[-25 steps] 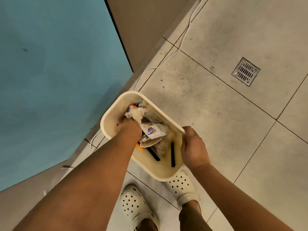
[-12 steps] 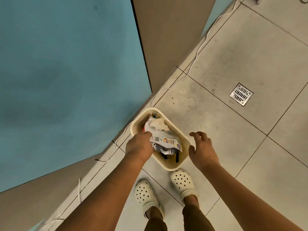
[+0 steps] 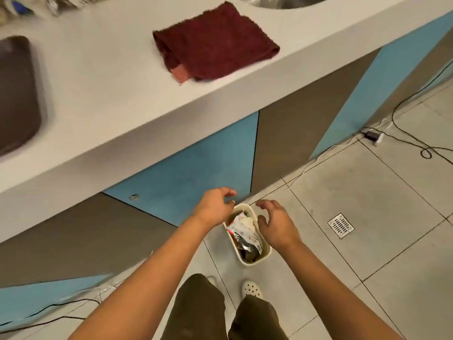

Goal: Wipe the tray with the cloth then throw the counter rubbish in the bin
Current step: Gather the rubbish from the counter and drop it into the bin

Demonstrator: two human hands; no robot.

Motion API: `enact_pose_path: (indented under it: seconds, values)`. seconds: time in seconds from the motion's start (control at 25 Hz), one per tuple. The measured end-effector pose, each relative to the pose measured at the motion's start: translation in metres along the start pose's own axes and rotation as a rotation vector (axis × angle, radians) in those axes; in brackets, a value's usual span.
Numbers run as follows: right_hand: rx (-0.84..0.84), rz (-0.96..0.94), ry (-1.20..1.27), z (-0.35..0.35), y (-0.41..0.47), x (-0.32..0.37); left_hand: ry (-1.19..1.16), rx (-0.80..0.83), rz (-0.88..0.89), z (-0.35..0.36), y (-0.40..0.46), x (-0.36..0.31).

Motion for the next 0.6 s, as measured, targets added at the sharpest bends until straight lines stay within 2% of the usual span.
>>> enact_pose_path:
  seconds: [0.16,0.24,0.28,0.44,0.6]
  values:
    - [-0.155,-0.244,0.134,-0.08,-0.008,0.105,-0.172,-0.143,0.124,-0.089,-0.054,-0.057]
    - [-0.219,-0.314,0.231,-0.108,-0.008,0.136,-0.22,-0.149,0.194,-0.11,-0.071,-0.082]
    - [-0.248,-0.411,0.264,-0.126,-0.011,0.172,-0.26,-0.215,0.227,-0.142,-0.085,-0.09]
    - [-0.248,-0.551,0.317,-0.158,-0.013,0.258,-0.35,-0.457,0.223,-0.24,-0.118,-0.089]
    - [-0.214,-0.621,0.316,-0.156,-0.007,0.303,-0.519,-0.553,0.171,-0.298,-0.125,-0.071]
Point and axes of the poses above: each hand's wrist, its own y-axis towards the middle knuckle, its own z-axis out of the palm, x = y × z, the point moved 9 cm from there along y, towards the middle knuckle, and after that the axes turned 9 degrees about -x, right-handed, at the moved point
